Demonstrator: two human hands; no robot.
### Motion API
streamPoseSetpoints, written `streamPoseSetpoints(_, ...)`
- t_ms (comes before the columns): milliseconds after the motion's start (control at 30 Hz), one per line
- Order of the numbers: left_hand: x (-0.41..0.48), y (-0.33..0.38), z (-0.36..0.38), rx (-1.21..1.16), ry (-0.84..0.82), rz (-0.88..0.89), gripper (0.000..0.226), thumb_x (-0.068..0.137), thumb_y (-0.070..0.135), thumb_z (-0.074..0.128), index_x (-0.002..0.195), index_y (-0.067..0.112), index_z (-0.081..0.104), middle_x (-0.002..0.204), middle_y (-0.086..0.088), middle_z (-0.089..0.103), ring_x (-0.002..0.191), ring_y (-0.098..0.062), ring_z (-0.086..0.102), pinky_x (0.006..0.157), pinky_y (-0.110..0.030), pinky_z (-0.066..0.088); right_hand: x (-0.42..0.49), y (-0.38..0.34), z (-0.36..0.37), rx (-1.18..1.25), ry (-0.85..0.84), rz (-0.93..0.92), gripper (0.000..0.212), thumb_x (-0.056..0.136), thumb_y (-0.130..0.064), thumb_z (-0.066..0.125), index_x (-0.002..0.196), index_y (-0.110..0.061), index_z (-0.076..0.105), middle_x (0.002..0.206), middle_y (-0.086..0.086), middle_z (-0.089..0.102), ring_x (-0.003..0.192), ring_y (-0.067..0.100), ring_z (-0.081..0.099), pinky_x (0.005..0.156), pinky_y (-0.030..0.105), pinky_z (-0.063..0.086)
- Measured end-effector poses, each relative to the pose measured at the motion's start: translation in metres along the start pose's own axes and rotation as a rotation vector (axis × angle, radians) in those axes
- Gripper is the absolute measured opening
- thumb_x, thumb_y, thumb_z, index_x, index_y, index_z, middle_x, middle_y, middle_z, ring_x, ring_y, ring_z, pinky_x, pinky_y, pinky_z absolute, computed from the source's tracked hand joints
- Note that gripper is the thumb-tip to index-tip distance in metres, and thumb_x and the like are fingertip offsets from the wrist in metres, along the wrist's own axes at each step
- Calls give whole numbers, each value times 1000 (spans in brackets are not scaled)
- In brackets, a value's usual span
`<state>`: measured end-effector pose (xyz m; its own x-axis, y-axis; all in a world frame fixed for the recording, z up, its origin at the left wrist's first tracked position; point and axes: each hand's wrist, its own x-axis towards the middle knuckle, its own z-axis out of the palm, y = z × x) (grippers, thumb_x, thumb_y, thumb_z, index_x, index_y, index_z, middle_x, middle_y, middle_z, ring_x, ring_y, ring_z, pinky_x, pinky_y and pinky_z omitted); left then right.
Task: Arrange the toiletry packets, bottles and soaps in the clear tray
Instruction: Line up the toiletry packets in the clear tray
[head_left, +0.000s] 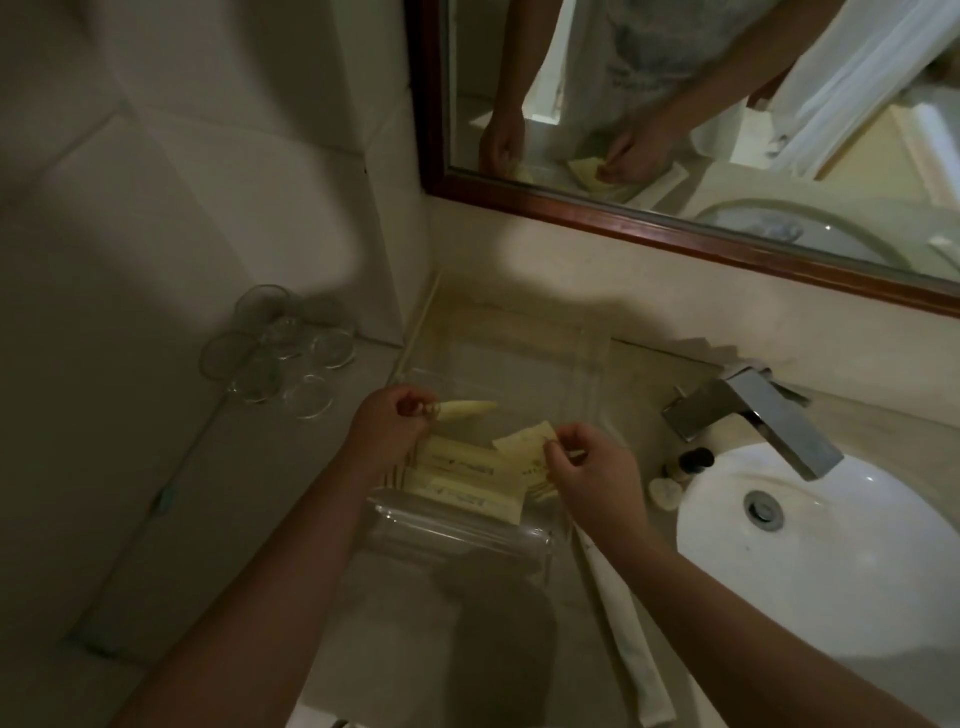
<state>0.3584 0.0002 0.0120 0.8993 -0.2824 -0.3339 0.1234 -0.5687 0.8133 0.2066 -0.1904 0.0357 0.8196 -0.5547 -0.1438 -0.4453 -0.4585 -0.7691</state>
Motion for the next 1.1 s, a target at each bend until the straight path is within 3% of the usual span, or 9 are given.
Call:
streamPoseSetpoints(100, 6, 1, 1, -44, 113, -69, 8, 82, 17, 68, 90, 19, 70, 79, 4, 68, 73, -15, 64, 65, -24, 46, 12, -3, 4, -132, -67, -25, 6, 91, -31, 61, 93, -30, 66, 79, -13, 67, 70, 4, 66, 64, 38, 60)
streamPoseSetpoints(367, 17, 1, 5, 86, 170, -121, 26, 81, 19, 65, 105, 11, 71, 98, -3, 70, 89, -17, 63, 76, -24, 43, 32, -11, 14, -211, -149, 31, 13, 91, -28, 61, 103, -25, 63, 91, -7, 68, 81, 14, 67, 70, 40, 59)
streamPoseSetpoints(533, 18, 2, 12, 94, 217, -134, 18, 79, 16, 62, 95, 15, 70, 92, 0, 69, 83, -19, 65, 77, -30, 52, 33, -6, 10, 9, -151, 257, 7, 94, -25, 59, 95, -19, 63, 87, -4, 66, 77, 9, 66, 59, 25, 55)
streamPoseSetpoints(700, 17, 1, 25, 132, 248, -161, 11, 74, 12, 53, 73, 18, 61, 70, -4, 67, 63, -24, 67, 64, -44, 58, 24, -2, 8, 273, -129, 519, 7, 92, -16, 59, 88, -12, 64, 83, 5, 69, 65, 11, 65, 46, 21, 46)
streamPoseSetpoints(867, 14, 2, 28, 246, 250, -142, 12, 75, 7, 52, 79, 10, 62, 84, -10, 65, 78, -29, 62, 70, -39, 54, 8, -2, 15, 509, -116, 742, 9, 96, -15, 56, 89, -9, 57, 72, 6, 56, 55, 14, 51, 35, 18, 37)
streamPoseSetpoints(1000, 17, 3, 30, 276, 268, -113, 10, 78, 7, 52, 81, 10, 61, 84, -12, 65, 79, -31, 62, 69, -40, 54, 0, -6, 28, 787, -102, 892, 10, 94, -5, 50, 96, 0, 59, 68, 9, 62, 52, 14, 59, 44, 21, 50)
streamPoseSetpoints(1100, 18, 3, 31, 279, 279, -112, 10, 80, 6, 53, 83, 11, 61, 87, -12, 66, 82, -32, 62, 66, -34, 48, -1, -12, 36, 952, -78, 972, 13, 96, -4, 50, 99, 3, 61, 75, 12, 71, 64, 12, 70, 50, 22, 57)
